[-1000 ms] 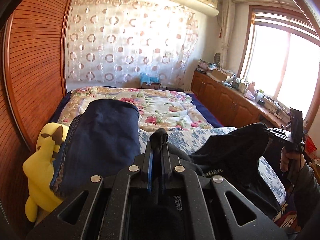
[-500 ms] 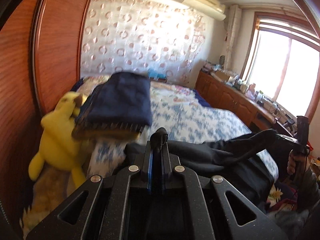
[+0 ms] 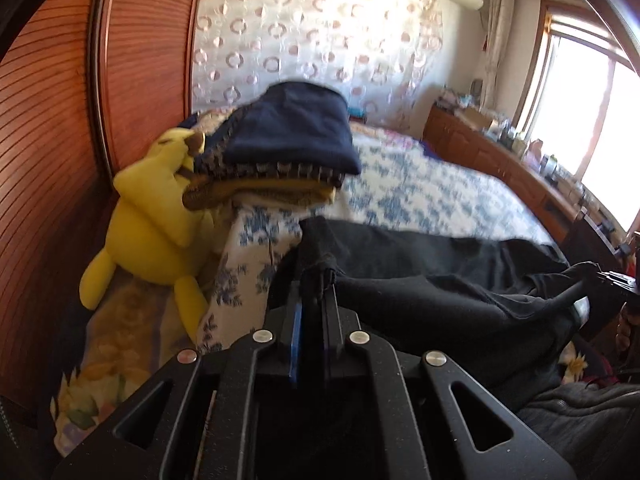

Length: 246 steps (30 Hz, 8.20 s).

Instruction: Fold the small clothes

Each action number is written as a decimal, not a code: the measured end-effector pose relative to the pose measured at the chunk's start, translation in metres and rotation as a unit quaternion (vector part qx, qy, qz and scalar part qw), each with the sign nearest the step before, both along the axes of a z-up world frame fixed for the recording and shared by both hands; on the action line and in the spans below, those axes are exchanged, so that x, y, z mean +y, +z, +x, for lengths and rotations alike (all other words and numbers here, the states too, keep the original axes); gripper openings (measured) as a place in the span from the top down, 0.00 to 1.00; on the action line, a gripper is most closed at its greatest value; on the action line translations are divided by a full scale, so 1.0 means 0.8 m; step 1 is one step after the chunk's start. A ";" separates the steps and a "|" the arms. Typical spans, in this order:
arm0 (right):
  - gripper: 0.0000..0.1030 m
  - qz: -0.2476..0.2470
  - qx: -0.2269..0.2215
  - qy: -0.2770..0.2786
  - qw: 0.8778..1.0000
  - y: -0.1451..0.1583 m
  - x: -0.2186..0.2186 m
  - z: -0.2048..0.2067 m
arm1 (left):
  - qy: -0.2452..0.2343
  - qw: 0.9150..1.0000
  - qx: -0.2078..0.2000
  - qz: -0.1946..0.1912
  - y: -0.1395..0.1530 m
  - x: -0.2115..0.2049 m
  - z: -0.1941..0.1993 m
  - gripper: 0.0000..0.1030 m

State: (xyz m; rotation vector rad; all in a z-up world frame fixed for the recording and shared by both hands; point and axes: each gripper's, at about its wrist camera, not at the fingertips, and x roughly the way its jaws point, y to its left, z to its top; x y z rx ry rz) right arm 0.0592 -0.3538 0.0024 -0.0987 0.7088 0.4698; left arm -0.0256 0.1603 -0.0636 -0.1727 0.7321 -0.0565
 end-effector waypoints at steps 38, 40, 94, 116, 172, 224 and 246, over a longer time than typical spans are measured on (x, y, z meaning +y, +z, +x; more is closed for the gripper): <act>0.83 0.042 0.077 -0.011 0.996 -0.039 0.039 0.140 | -0.014 1.000 -0.003 0.020 -0.010 -0.026 0.006 0.22; 0.89 0.049 0.069 -0.009 0.996 -0.036 0.036 0.134 | -0.015 1.000 -0.002 0.021 -0.010 -0.028 0.006 0.22; 0.86 -0.020 0.036 0.012 0.999 -0.051 0.067 0.127 | -0.076 0.991 0.108 0.029 -0.047 -0.034 0.154 0.74; 0.90 0.090 -0.177 0.019 0.980 0.156 -0.015 -0.074 | -0.054 0.970 -0.233 -0.038 0.197 -0.059 -0.068 0.88; 0.54 -0.031 -0.098 -0.109 0.989 -0.033 0.087 0.233 | -0.080 0.993 -0.083 0.034 0.096 -0.071 0.257 0.21; 0.95 -0.048 -0.008 -0.064 0.997 -0.096 -0.023 0.014 | -0.070 0.997 0.010 0.028 0.000 -0.034 0.026 0.97; 0.85 -0.021 -0.023 -0.081 0.996 -0.072 -0.027 0.002 | -0.075 0.996 0.019 0.034 -0.004 -0.047 0.027 0.46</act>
